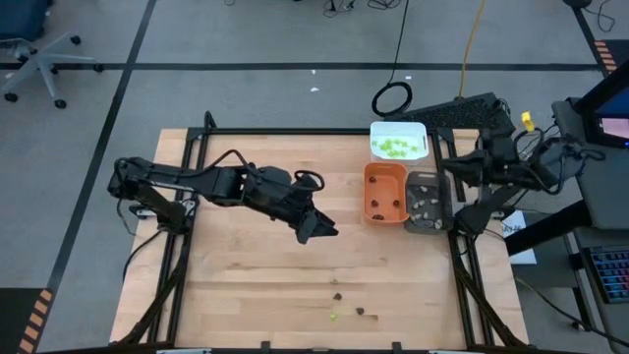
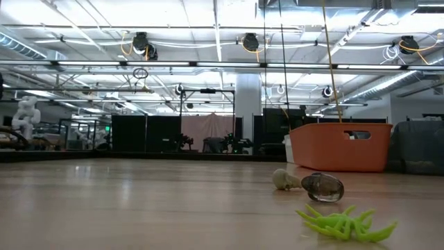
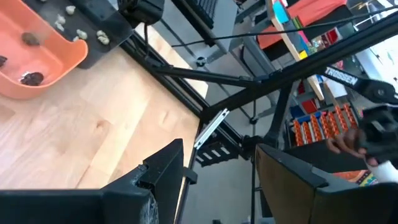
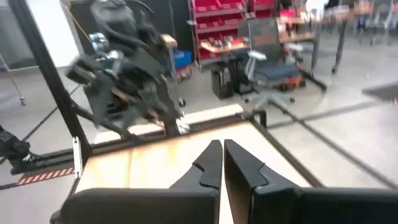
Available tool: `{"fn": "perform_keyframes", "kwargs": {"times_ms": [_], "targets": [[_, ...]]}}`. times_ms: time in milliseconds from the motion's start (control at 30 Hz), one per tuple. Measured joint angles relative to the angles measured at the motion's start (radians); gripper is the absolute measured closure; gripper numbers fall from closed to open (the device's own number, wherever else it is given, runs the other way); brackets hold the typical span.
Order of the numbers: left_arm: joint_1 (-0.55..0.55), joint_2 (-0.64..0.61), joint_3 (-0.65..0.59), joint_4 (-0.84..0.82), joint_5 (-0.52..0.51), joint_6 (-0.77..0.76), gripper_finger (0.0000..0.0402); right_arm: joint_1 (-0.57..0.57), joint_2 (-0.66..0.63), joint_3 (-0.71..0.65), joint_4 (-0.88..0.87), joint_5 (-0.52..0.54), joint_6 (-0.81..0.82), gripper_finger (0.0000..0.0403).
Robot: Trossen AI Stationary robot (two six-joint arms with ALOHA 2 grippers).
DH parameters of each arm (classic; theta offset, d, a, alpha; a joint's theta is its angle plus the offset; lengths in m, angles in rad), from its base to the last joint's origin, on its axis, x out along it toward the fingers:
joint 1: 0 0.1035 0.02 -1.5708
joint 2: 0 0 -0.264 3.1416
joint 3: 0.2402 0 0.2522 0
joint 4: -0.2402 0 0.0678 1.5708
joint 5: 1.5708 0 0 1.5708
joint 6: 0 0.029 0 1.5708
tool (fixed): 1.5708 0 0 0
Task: Sort Halloween decoration
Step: Put the white skull toy into the black bin
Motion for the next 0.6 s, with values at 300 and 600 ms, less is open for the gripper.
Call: {"fn": "perform_keyframes", "kwargs": {"times_ms": [300, 600], "targets": [[0.0, -0.002, 0.0, -0.126, 0.042, -0.007, 0.0198, 0.0, -0.062, -0.003, -0.386, -0.027, 0.405, 0.0403], [0.015, -0.001, 0.0, -0.169, 0.033, 0.072, 0.0198, 0.0, 0.077, -0.114, -0.129, -0.036, 0.631, 0.0403]]}}
